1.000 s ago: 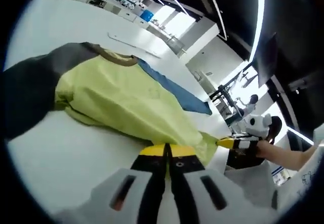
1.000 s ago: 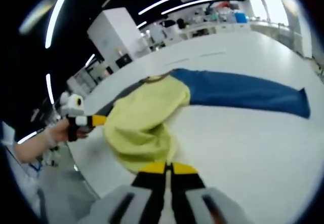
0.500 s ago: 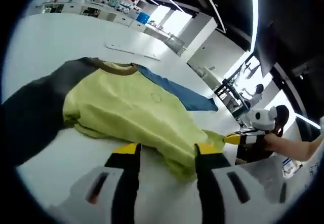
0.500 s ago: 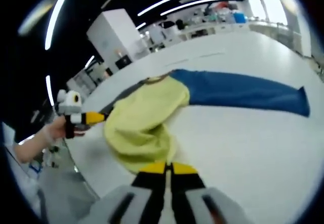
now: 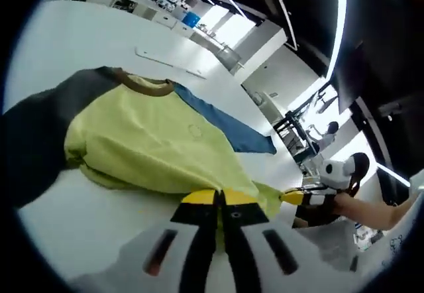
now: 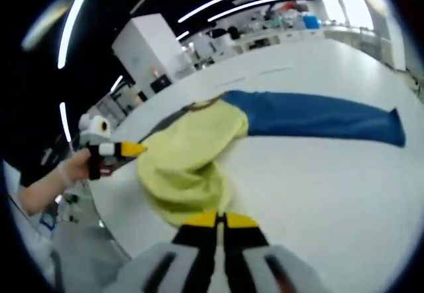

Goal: Fold the garment on the visible template until the final outline fits inside the template.

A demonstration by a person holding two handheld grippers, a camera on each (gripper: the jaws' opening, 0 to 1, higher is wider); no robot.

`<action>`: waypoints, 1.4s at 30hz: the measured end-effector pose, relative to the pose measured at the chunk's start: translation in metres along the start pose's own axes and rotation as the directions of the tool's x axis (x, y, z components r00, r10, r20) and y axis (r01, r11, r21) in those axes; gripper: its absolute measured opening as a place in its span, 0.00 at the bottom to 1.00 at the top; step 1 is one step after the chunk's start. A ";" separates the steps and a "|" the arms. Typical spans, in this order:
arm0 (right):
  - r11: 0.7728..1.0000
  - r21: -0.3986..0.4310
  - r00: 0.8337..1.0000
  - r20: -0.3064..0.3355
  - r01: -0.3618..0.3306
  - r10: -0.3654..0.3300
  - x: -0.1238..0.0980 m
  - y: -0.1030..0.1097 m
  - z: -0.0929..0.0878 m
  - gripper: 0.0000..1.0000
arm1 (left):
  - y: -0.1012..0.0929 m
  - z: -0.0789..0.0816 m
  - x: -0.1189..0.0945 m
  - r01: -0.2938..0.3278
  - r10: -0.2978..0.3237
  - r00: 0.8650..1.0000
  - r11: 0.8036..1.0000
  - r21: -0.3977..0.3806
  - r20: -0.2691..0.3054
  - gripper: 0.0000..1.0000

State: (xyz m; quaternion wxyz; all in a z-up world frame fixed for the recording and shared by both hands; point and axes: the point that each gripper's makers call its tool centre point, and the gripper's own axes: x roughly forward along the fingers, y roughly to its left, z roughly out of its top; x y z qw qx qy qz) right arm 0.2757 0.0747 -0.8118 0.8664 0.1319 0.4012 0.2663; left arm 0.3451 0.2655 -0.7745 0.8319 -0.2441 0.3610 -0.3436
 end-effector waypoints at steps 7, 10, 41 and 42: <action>1.000 0.011 1.000 0.025 -0.005 0.005 0.000 0.001 0.011 0.00 | -0.002 0.048 0.011 0.017 -0.018 0.999 1.000 0.017 0.052 0.00; 1.000 0.013 0.999 0.036 -0.006 0.005 0.000 0.000 0.016 0.00 | 0.000 0.059 0.019 0.020 -0.021 0.998 1.000 0.012 0.055 0.00; 0.995 0.096 0.998 0.066 0.014 -0.021 0.000 -0.013 0.021 0.00 | 0.029 0.064 0.066 -0.062 0.058 0.998 0.980 0.189 0.031 0.29; 0.995 0.095 0.998 0.065 0.015 -0.022 0.000 -0.013 0.020 0.00 | 0.027 0.064 0.064 -0.062 0.056 0.998 0.971 0.233 0.033 0.34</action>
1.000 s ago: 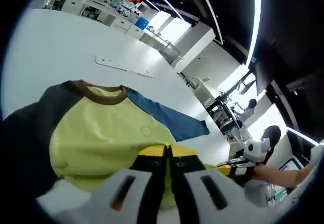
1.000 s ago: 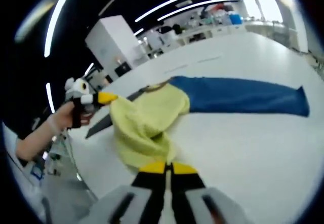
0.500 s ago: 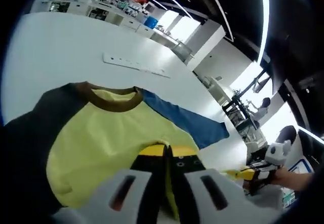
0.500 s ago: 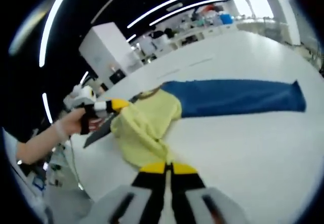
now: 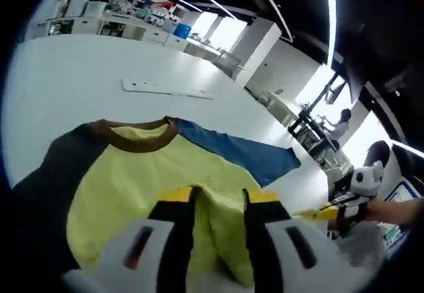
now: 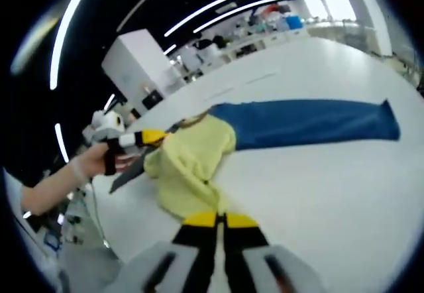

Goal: Fold the garment on the visible template until the final outline fits inside the template.

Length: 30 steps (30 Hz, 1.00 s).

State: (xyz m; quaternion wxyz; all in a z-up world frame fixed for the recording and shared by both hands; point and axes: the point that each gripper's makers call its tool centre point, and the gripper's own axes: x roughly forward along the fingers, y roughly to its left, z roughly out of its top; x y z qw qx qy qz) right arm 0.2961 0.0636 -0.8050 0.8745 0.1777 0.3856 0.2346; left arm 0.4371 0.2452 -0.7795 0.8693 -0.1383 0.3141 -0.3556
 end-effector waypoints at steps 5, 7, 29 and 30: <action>1.000 0.002 1.000 -0.001 0.000 0.000 0.000 0.001 -0.002 0.00 | -0.010 0.001 -0.009 0.033 -0.033 0.999 0.996 0.085 -0.006 0.55; 1.000 0.001 1.000 0.000 0.000 0.000 -0.001 0.002 -0.002 0.00 | -0.014 -0.001 -0.012 0.039 -0.038 0.999 0.992 0.116 -0.012 0.58; 1.000 0.016 1.000 -0.003 0.001 -0.001 -0.002 0.003 -0.007 0.00 | -0.002 -0.033 -0.049 0.083 0.085 0.972 0.745 0.661 -0.219 0.63; 1.000 0.016 1.000 -0.002 0.000 0.000 -0.002 0.003 -0.006 0.00 | -0.001 -0.034 -0.049 0.082 0.100 0.970 0.722 0.687 -0.221 0.60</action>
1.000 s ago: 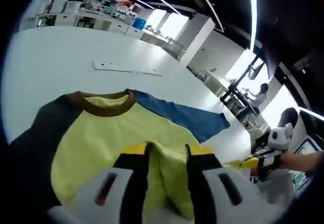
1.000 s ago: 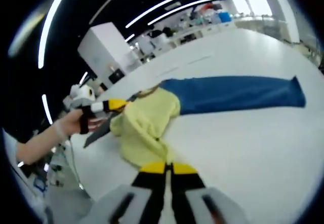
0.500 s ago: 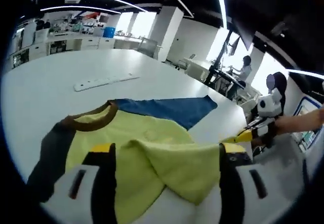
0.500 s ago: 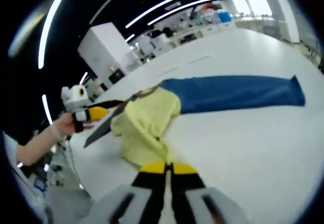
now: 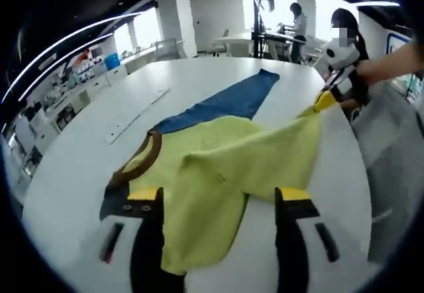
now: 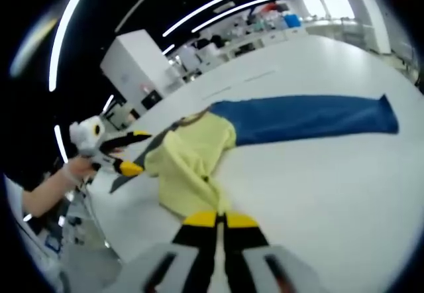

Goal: Fold the garment on the visible template until the final outline fits inside the template.

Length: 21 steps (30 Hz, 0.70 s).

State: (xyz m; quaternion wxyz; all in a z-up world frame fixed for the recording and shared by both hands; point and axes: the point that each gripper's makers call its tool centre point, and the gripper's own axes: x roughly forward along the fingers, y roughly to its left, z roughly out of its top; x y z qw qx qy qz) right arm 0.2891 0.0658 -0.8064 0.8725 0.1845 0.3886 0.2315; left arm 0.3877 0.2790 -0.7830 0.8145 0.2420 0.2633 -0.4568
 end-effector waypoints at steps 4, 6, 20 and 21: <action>1.000 0.003 1.000 0.001 0.001 -0.001 0.000 0.000 0.000 0.00 | -0.007 -0.007 0.004 0.001 0.003 0.999 0.995 0.102 -0.032 0.45; 1.000 0.003 1.000 -0.001 0.002 -0.002 0.000 -0.001 -0.001 0.00 | -0.009 -0.010 0.006 0.003 0.001 0.999 0.994 0.112 -0.039 0.41; 1.000 0.012 1.000 -0.006 0.003 -0.003 0.000 -0.002 -0.003 0.00 | -0.025 -0.035 0.028 0.041 -0.023 0.993 0.988 0.152 -0.113 0.14; 1.000 0.011 1.000 -0.008 0.003 -0.003 0.000 -0.003 -0.003 0.00 | -0.025 -0.036 0.029 0.043 -0.025 0.993 0.987 0.156 -0.115 0.13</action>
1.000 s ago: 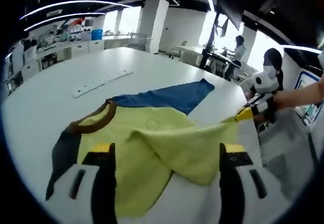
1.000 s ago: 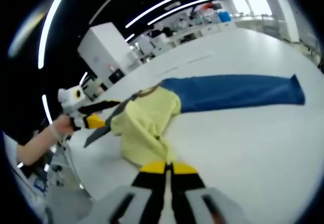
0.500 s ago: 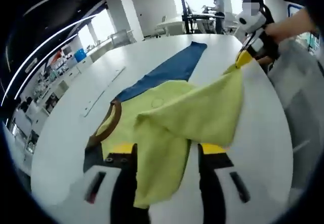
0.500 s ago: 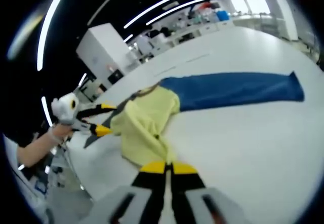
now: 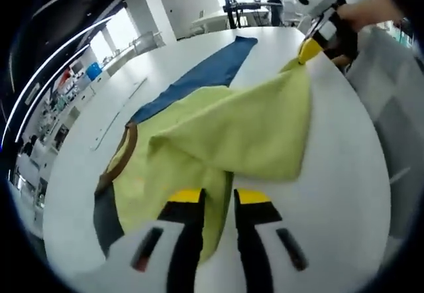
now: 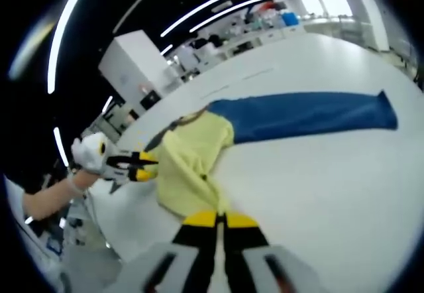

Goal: Fold the garment on the visible template until the final outline fits inside the template.

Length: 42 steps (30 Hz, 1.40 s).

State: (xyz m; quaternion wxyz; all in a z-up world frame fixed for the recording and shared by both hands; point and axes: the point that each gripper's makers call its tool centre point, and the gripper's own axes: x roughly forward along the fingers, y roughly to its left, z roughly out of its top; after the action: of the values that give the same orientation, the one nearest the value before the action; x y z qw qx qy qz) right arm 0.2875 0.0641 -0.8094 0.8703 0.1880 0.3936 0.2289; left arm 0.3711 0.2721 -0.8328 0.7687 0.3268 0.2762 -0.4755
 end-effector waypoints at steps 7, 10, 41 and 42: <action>1.000 -0.004 1.000 -0.004 0.005 -0.006 -0.001 -0.003 0.000 0.00 | 0.002 -0.003 0.006 -0.018 0.018 1.000 1.000 -0.011 -0.014 0.08; 1.000 -0.001 1.000 -0.005 0.007 -0.007 -0.001 -0.003 0.000 0.00 | 0.004 -0.002 0.006 -0.033 0.032 0.999 0.999 -0.033 -0.011 0.01; 1.000 0.007 1.000 -0.009 0.008 -0.008 0.000 -0.006 -0.003 0.00 | 0.099 0.036 -0.086 -0.285 0.383 0.897 0.883 -0.374 0.220 0.00; 1.000 0.007 1.000 -0.009 0.009 -0.009 0.000 -0.006 -0.003 0.00 | 0.100 0.039 -0.086 -0.284 0.385 0.895 0.881 -0.377 0.225 0.00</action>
State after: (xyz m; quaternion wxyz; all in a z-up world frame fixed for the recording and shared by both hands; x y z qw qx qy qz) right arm 0.2865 0.0598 -0.8146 0.8688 0.1883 0.3992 0.2244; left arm 0.4327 0.3229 -0.7208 0.9162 0.1605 0.1745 -0.3231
